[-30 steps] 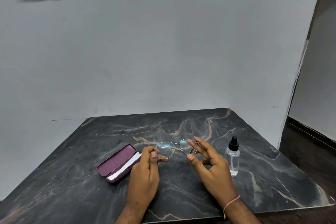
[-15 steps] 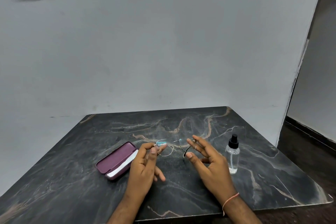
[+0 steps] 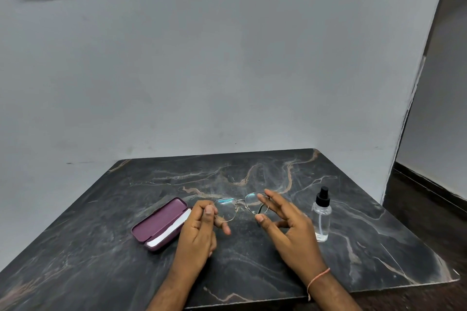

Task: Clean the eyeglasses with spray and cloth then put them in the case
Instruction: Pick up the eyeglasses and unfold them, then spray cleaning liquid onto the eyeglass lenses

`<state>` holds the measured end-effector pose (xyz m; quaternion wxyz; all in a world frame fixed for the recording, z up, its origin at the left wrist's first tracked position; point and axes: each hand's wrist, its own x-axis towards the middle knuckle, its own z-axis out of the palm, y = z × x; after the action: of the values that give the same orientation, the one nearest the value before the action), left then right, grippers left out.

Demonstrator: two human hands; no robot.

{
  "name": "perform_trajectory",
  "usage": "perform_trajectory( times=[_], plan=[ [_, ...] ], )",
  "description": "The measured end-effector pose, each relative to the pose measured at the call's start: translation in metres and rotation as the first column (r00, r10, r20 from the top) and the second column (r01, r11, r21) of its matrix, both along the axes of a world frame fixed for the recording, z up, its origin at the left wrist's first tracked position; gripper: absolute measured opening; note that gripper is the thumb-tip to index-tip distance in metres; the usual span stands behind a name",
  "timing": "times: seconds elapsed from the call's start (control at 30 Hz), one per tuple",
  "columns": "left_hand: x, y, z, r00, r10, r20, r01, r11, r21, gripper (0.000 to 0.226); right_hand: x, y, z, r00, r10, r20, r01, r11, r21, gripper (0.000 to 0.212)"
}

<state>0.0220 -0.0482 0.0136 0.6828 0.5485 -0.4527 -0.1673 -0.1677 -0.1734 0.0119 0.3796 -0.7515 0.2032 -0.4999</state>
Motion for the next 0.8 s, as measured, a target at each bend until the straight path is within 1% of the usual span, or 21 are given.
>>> perform_trajectory(
  times=[0.23,0.3,0.37,0.43,0.5,0.53,0.57,0.6,0.63,0.67,0.73,0.8],
  plan=[
    [-0.001,-0.001,0.003,1.000,-0.001,0.025,0.001,1.000,-0.015,0.026,0.000,0.001,0.000,1.000,0.004,-0.030,-0.004,1.000,-0.005,0.064],
    [-0.001,-0.001,0.005,1.000,0.001,0.019,0.000,1.000,-0.008,0.026,-0.001,0.004,0.002,0.998,-0.056,-0.042,0.055,0.998,-0.012,0.066],
    [0.000,-0.001,0.005,1.000,0.002,-0.005,-0.002,1.000,-0.006,0.026,-0.006,0.012,0.006,0.982,-0.174,-0.074,0.169,0.983,-0.065,0.063],
    [0.001,-0.003,0.005,1.000,0.006,-0.019,-0.006,1.000,0.001,0.026,-0.017,0.021,0.005,0.937,-0.340,-0.082,0.309,0.914,-0.265,0.052],
    [0.002,-0.004,0.002,1.000,0.002,-0.029,-0.002,1.000,0.009,0.025,-0.032,0.028,0.000,0.877,-0.480,0.011,0.431,0.777,-0.458,0.046],
    [0.003,-0.005,0.001,1.000,-0.002,-0.029,0.002,1.000,0.012,0.025,-0.040,0.030,-0.002,0.848,-0.524,0.079,0.487,0.713,-0.504,0.046],
    [0.003,-0.005,0.000,1.000,-0.005,-0.024,0.005,1.000,0.014,0.025,-0.048,0.031,-0.001,0.812,-0.567,0.137,0.550,0.664,-0.507,0.048],
    [0.004,-0.006,-0.001,1.000,-0.005,-0.015,0.005,1.000,0.015,0.025,-0.057,0.030,0.003,0.770,-0.614,0.173,0.614,0.638,-0.465,0.054],
    [0.004,-0.006,-0.002,1.000,-0.004,-0.007,0.004,1.000,0.014,0.026,-0.064,0.028,0.008,0.733,-0.659,0.169,0.664,0.638,-0.390,0.062],
    [0.005,-0.006,-0.002,1.000,-0.002,-0.002,0.002,1.000,0.012,0.026,-0.070,0.026,0.013,0.711,-0.692,0.124,0.690,0.653,-0.313,0.070],
    [0.005,-0.006,-0.001,1.000,0.005,0.002,-0.005,1.000,0.005,0.026,-0.077,0.020,0.020,0.721,-0.689,-0.071,0.666,0.718,-0.205,0.088],
    [0.005,-0.006,0.000,1.000,0.012,0.011,-0.012,1.000,0.004,0.026,-0.078,0.015,0.022,0.725,-0.634,-0.269,0.612,0.772,-0.172,0.106]
  ],
)
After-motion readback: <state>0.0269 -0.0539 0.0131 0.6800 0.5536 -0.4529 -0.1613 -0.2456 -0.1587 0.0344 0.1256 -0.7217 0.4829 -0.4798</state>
